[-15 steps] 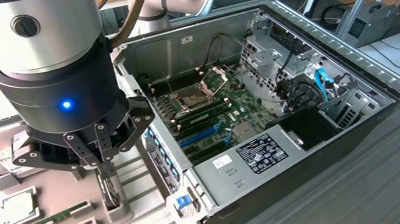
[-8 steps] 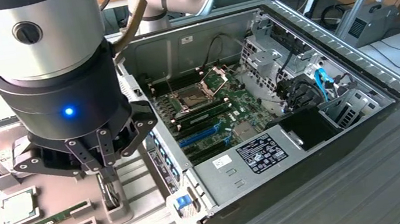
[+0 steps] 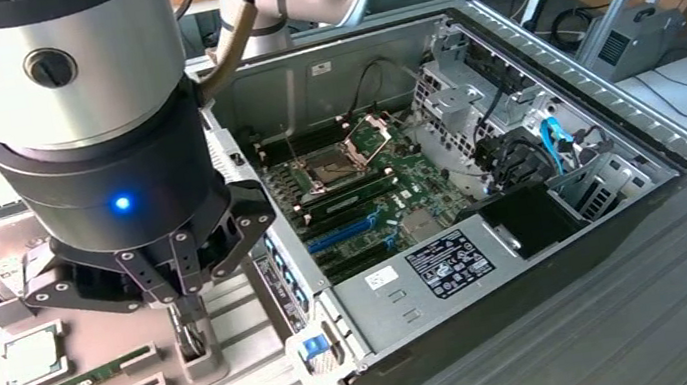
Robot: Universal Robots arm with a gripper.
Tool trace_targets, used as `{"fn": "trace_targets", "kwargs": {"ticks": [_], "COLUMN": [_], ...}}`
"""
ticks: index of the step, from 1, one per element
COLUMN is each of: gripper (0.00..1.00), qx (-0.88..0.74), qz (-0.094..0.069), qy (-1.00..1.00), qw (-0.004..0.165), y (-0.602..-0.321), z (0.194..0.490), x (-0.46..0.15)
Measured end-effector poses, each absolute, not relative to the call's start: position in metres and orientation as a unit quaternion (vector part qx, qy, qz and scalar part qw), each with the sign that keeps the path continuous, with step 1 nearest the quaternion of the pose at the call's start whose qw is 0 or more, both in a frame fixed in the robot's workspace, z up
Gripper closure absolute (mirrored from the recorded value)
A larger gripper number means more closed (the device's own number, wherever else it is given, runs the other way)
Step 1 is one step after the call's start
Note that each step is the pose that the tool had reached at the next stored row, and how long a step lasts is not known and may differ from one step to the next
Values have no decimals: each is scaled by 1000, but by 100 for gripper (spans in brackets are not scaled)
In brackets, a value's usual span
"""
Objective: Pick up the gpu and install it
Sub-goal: 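Reach for the gpu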
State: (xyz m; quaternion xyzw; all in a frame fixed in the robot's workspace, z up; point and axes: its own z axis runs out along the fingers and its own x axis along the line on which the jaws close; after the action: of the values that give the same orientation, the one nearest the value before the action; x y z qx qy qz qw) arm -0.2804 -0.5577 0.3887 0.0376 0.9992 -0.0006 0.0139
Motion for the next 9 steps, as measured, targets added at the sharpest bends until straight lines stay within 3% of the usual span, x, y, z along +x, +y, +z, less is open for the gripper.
{"fn": "trace_targets", "kwargs": {"ticks": [9], "gripper": [89], "qx": [38], "qz": [-2], "qy": [999], "qw": [14], "y": [-564], "z": [389], "x": [-280]}}
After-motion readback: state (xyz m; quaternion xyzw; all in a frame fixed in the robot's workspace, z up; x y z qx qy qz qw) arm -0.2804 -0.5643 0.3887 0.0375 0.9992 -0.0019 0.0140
